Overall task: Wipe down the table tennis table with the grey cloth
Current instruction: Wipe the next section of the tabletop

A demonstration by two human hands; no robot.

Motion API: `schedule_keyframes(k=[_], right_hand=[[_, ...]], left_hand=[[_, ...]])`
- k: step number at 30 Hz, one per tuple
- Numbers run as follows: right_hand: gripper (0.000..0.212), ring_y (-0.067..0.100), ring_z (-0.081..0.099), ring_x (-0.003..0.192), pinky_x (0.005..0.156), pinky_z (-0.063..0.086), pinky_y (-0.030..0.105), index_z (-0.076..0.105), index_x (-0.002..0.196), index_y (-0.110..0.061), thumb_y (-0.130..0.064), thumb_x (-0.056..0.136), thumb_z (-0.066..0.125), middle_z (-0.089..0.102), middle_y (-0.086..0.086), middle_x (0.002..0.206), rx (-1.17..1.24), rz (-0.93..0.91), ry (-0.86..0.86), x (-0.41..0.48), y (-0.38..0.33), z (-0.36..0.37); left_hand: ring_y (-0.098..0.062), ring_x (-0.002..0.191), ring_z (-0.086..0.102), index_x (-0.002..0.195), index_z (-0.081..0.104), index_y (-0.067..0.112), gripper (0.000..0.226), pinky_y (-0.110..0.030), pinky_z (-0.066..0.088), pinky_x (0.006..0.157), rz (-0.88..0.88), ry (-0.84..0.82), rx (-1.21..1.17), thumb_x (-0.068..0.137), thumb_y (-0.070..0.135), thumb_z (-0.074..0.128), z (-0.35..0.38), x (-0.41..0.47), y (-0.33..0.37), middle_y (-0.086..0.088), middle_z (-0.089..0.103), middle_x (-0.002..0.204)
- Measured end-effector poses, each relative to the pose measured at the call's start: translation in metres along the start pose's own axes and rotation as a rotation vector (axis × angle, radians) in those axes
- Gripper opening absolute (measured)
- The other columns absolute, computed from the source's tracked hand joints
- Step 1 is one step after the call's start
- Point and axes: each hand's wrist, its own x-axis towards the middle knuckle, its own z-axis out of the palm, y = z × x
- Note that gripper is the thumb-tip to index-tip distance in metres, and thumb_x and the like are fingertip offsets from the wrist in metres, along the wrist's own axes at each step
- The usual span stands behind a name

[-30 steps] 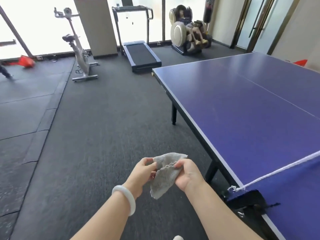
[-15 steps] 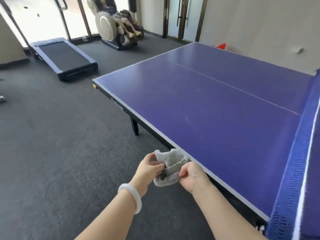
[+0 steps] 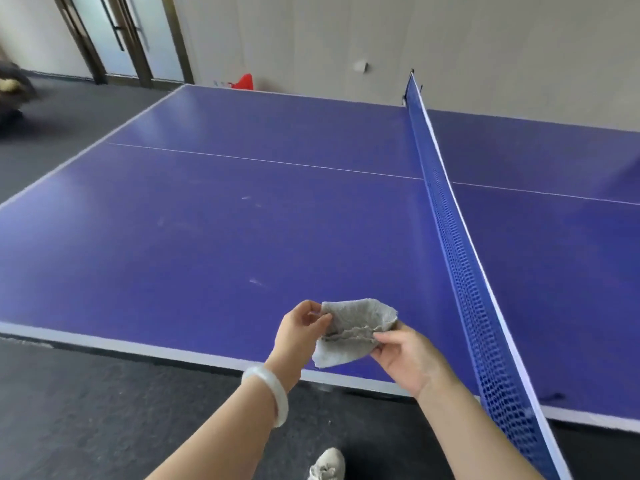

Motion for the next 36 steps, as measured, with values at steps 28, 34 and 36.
schedule_keyframes(k=[28,34,36], right_hand=[[0.037,0.015,0.047,0.117,0.083,0.050,0.030,0.059,0.118,-0.019,0.005,0.091,0.051,0.044,-0.008,0.124,-1.639,-0.243,0.435,0.101,-0.026,-0.108],[0.021,0.017,0.051,0.095,0.068,0.043,0.027,0.063,0.087,-0.012,0.008,0.088,0.056,0.044,-0.002,0.104,-1.547,-0.176,0.560,0.096,-0.032,-0.128],[0.024,0.019,0.055,0.087,0.076,0.042,0.023,0.066,0.080,-0.010,0.012,0.085,0.058,0.048,0.002,0.100,-1.359,-0.160,0.638,0.094,-0.037,-0.133]], left_hand=[[-0.017,0.090,0.057,0.111,0.060,0.020,0.018,-0.031,0.050,0.087,0.246,-0.602,0.822,0.096,0.014,0.055,0.124,0.170,-0.024,0.005,0.052,0.105],[-0.023,0.104,0.054,0.118,0.052,0.015,0.035,-0.029,0.043,0.081,0.234,-0.617,0.919,0.092,0.034,0.066,0.166,0.163,-0.021,0.000,0.052,0.114],[-0.024,0.103,0.055,0.112,0.054,0.015,0.027,-0.031,0.045,0.081,0.251,-0.645,0.948,0.092,0.029,0.065,0.172,0.163,-0.018,-0.002,0.054,0.111]])
